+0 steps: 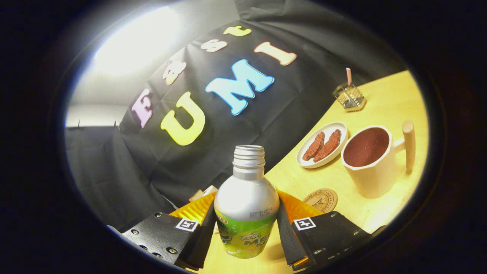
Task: Take the bottle from table, then pour the juice into the cup, finally place the bottle on the coaster
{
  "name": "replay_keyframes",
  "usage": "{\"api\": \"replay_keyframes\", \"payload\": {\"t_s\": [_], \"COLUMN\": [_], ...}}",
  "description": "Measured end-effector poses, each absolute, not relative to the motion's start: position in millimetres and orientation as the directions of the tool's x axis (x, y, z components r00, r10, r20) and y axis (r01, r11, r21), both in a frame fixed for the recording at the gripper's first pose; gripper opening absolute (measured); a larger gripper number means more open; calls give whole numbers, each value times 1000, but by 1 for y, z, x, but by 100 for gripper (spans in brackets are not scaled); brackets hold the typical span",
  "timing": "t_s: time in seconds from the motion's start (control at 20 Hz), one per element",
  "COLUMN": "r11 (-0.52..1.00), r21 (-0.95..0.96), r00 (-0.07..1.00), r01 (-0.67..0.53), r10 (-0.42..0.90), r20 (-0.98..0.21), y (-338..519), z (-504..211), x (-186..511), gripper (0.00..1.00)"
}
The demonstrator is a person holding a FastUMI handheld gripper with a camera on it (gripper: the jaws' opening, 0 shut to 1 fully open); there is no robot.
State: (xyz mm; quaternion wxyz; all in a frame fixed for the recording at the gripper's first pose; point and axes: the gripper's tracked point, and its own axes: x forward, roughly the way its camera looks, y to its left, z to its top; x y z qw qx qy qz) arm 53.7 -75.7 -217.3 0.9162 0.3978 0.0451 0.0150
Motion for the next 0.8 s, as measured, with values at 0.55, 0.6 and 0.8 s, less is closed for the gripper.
{"api": "replay_keyframes", "payload": {"t_s": [0.55, 0.6, 0.8], "r11": [321, 293, 194], "r21": [947, 956, 981], "r00": [1000, 1000, 1000], "r01": [-1, -2, -23], "r10": [10, 6, -14], "r20": [-2, 0, 26], "y": [-102, -104, -109], "z": [-200, -199, -197], "x": [60, 60, 60], "gripper": [76, 76, 76]}}
